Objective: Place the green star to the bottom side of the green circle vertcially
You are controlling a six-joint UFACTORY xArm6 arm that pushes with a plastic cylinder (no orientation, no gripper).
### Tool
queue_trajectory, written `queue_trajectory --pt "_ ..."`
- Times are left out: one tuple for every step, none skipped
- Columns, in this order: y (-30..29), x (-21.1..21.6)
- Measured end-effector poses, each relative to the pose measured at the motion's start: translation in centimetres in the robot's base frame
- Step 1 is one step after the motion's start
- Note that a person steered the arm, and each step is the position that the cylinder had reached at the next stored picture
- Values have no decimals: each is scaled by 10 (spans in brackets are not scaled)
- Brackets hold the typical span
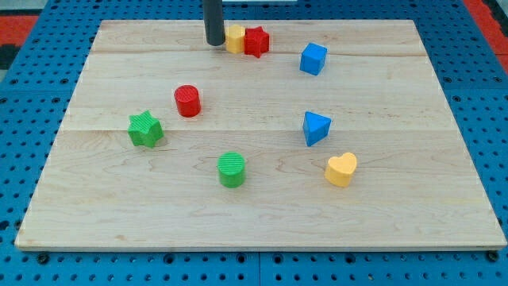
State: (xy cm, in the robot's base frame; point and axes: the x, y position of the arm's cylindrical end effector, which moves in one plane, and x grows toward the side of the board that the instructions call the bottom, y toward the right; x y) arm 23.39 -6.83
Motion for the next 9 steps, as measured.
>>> queue_trajectory --pt "-16 1" --pt "-24 30" --pt "-65 90" --pt "-67 170" --pt "-70 216" --pt "-28 262" --pt "56 255" --pt "105 258" --pt "129 282"
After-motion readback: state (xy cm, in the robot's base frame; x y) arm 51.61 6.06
